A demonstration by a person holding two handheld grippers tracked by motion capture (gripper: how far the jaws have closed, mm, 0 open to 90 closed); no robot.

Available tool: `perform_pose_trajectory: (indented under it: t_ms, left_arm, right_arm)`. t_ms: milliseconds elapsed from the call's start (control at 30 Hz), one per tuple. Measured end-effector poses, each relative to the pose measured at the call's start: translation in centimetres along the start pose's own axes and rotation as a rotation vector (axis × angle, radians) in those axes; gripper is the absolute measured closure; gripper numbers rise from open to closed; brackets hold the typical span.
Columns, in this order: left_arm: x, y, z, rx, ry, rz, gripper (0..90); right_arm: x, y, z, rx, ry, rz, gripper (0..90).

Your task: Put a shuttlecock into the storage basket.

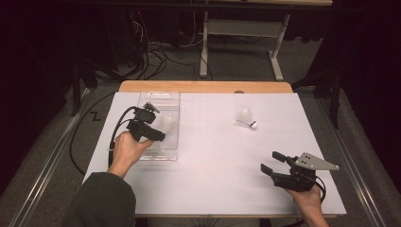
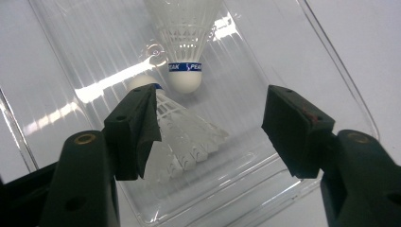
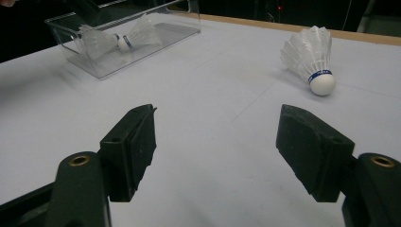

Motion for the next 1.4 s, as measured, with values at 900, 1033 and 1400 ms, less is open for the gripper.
perform_pose_trajectory:
  t_ms: [900,1033,1400]
  left_arm:
    - [2.1,-2.9,1.3,-0.082,-0.035,0.080,37.2]
    - [2.4,-3.5,1.7,-0.102,-0.042,0.088,36.8]
    - [3.0,-4.7,2.8,-0.138,-0.048,0.127,36.2]
  right_arm:
    - [0.0,0.0,0.0,-0.001,0.000,0.001,29.9]
    - [0.0,-0.1,0.0,-0.002,0.000,0.004,29.3]
    - [0.0,-0.1,0.0,-0.001,-0.001,0.006,29.1]
Point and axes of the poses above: each handheld gripper's, and its own axes: x roughly backward along the jaws, z roughly out of its underside, y roughly to its left, the point moved 9 cm from there along -x, roughly forward along the jaws, and after that the axes turned 15 degrees about x, right-handed, at the moved point
